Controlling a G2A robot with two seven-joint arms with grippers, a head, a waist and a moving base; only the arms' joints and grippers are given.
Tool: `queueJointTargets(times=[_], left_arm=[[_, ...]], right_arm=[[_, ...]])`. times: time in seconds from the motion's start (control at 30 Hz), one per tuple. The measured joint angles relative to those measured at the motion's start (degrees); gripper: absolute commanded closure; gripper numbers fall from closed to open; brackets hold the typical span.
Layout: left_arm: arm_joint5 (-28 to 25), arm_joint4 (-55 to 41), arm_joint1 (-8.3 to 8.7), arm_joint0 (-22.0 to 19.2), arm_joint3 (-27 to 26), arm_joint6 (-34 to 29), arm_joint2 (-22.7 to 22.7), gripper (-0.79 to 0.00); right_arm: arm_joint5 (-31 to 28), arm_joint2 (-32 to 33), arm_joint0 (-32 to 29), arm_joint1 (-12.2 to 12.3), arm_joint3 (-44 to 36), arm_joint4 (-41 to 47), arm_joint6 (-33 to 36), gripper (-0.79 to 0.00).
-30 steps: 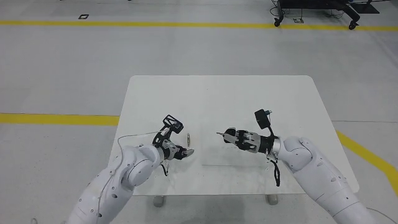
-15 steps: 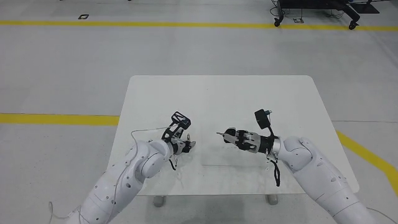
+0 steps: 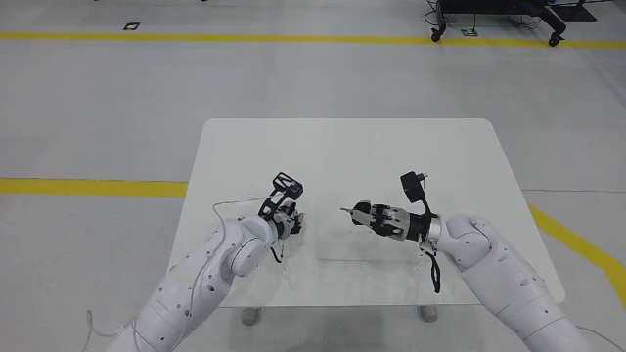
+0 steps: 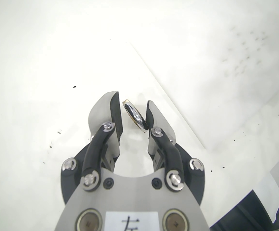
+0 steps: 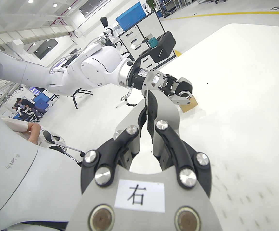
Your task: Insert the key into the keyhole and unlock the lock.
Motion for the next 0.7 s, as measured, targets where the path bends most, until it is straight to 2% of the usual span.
queueJointTargets(times=[0.47, 0.53, 0.7], left_arm=[[-2.2, 2.7, -0.24, 0.6, -1.5, -3.3, -0.3, 0.0], [-2.2, 2.8, -0.29, 0.6, -1.7, -3.7, -0.5, -0.099], [-2.1, 3.4, -0.32, 1.3, -2.9, -4.6, -0.9, -0.117]], right_arm=[[0.0, 0.0, 0.0, 0.0, 0.0, 0.0, 0.0, 0.0], [0.0, 0.0, 0.0, 0.0, 0.0, 0.0, 0.0, 0.0], [0.0, 0.0, 0.0, 0.0, 0.0, 0.0, 0.0, 0.0]])
